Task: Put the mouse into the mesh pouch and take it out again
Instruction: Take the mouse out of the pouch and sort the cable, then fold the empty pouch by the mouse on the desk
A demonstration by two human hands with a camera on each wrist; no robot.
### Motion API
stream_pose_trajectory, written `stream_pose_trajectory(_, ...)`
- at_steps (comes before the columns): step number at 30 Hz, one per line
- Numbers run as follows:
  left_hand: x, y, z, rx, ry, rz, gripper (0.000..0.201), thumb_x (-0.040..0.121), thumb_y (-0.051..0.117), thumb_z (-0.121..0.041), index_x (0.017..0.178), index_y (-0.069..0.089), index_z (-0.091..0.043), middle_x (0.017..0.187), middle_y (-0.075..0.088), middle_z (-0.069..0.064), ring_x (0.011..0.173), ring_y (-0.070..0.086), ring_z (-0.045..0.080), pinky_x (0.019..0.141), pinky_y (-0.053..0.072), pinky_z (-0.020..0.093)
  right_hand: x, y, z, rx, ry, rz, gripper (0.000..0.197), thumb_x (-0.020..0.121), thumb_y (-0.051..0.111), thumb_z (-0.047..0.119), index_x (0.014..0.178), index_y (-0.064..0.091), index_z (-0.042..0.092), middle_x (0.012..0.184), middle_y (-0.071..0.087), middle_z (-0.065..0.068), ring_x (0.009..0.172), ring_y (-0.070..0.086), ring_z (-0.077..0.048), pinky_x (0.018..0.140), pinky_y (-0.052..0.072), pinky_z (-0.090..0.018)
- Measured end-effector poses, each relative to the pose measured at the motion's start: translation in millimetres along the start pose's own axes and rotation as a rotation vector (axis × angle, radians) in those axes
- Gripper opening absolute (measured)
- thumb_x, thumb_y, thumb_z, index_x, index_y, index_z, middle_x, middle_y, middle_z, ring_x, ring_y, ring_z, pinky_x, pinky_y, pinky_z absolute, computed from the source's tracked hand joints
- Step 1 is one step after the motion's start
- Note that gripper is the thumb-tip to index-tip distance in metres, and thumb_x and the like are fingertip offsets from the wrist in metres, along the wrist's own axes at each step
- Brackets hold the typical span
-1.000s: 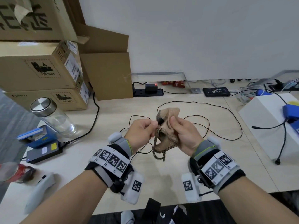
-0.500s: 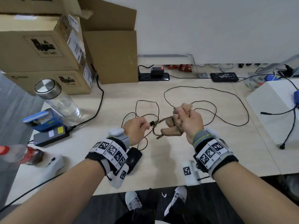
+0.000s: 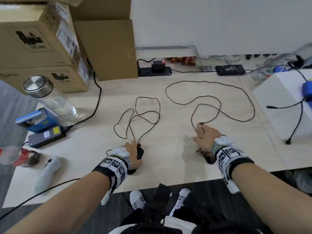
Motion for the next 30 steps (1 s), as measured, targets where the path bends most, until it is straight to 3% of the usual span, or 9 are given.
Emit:
stream_pose_trajectory(4,12.1,-5.5,-32.6,-0.083,0.006,-0.062,0.062,0.075,0.053,-0.064,0.113,0.036,-0.017,0.091,0.047,0.002,0.074,0.05,0.023,0.062,0.038,0.03,9.2,8.4,-32.7,-0.224,-0.016,0.127,0.083,0.085,0.042,0.067,0.149,0.024,0.017,0.137,0.046,-0.007,0.114,0.054,-0.029,0.088,0.048,-0.038)
stream_pose_trajectory(6,19.6,-7.8,-60.2,-0.135,0.013,-0.073,0.065,0.073,0.056,-0.065,0.111,0.038,-0.015,0.081,0.045,0.0,0.072,0.052,0.023,0.062,0.041,0.031,7.8,12.1,-43.1,-0.25,-0.037,0.164,0.086,0.086,0.045,0.067,0.149,0.018,0.015,0.142,0.041,-0.01,0.116,0.054,-0.029,0.085,0.048,-0.036)
stream_pose_trajectory(9,34.0,-11.7,-107.3,-0.195,0.008,-0.064,0.066,0.071,0.056,-0.068,0.106,0.036,-0.015,0.075,0.046,-0.001,0.071,0.055,0.023,0.064,0.047,0.032,6.9,14.8,-57.7,-0.257,-0.057,0.186,0.089,0.085,0.05,0.067,0.149,0.018,0.013,0.141,0.041,-0.011,0.112,0.056,-0.029,0.08,0.048,-0.034)
stream_pose_trajectory(11,40.0,-15.7,-124.6,-0.22,-0.012,-0.051,0.068,0.068,0.055,-0.071,0.104,0.036,-0.017,0.074,0.049,-0.001,0.069,0.056,0.022,0.065,0.051,0.034,8.2,20.2,-56.1,-0.225,-0.084,0.189,0.085,0.083,0.052,0.068,0.143,0.026,0.014,0.135,0.044,-0.01,0.098,0.058,-0.027,0.07,0.048,-0.034)
stream_pose_trajectory(13,48.6,-18.1,-151.2,-0.214,-0.026,-0.052,0.072,0.068,0.055,-0.072,0.108,0.039,-0.015,0.074,0.049,-0.001,0.069,0.056,0.022,0.067,0.052,0.034,16.4,24.8,-66.5,-0.18,-0.083,0.171,0.079,0.077,0.056,0.069,0.132,0.034,0.016,0.124,0.05,-0.006,0.082,0.054,-0.024,0.06,0.043,-0.032)
stream_pose_trajectory(17,55.6,-26.2,-175.2,-0.174,-0.035,-0.044,0.077,0.068,0.054,-0.073,0.117,0.04,-0.015,0.083,0.05,0.001,0.075,0.055,0.025,0.066,0.048,0.033,25.8,35.8,-70.2,-0.09,-0.063,0.149,0.078,0.066,0.052,0.076,0.118,0.039,0.021,0.109,0.057,-0.002,0.076,0.053,-0.023,0.048,0.033,-0.029)
stream_pose_trajectory(22,65.3,-32.5,-174.4,-0.135,-0.063,-0.048,0.082,0.071,0.055,-0.073,0.123,0.04,-0.012,0.087,0.05,0.003,0.076,0.054,0.024,0.066,0.046,0.033,25.7,7.6,-83.7,0.054,-0.032,0.038,0.07,0.076,0.061,0.065,0.123,0.043,0.017,0.115,0.059,-0.005,0.1,0.06,-0.029,0.071,0.046,-0.033)
stream_pose_trajectory(26,67.3,-31.2,-174.6,-0.11,-0.051,-0.033,0.089,0.072,0.053,-0.078,0.129,0.037,-0.012,0.105,0.06,0.009,0.082,0.053,0.026,0.07,0.045,0.035,31.2,-12.2,-117.2,-0.049,0.015,0.03,0.085,0.085,0.056,0.059,0.146,0.02,0.014,0.134,0.043,-0.011,0.121,0.045,-0.031,0.085,0.047,-0.04)
stream_pose_trajectory(30,67.2,-38.2,-167.9,-0.072,-0.029,0.01,0.091,0.065,0.057,-0.081,0.127,0.034,-0.018,0.092,0.051,0.002,0.081,0.055,0.024,0.07,0.049,0.035,25.6,-12.3,-126.1,-0.09,0.05,0.086,0.084,0.088,0.055,0.058,0.148,0.017,0.011,0.136,0.043,-0.012,0.12,0.049,-0.03,0.091,0.048,-0.039)
Point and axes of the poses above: each hand's wrist, its own x-axis towards the middle knuckle, its own y-axis out of the palm, z = x × y, the point moved 4 cm from there along x, towards the middle knuckle
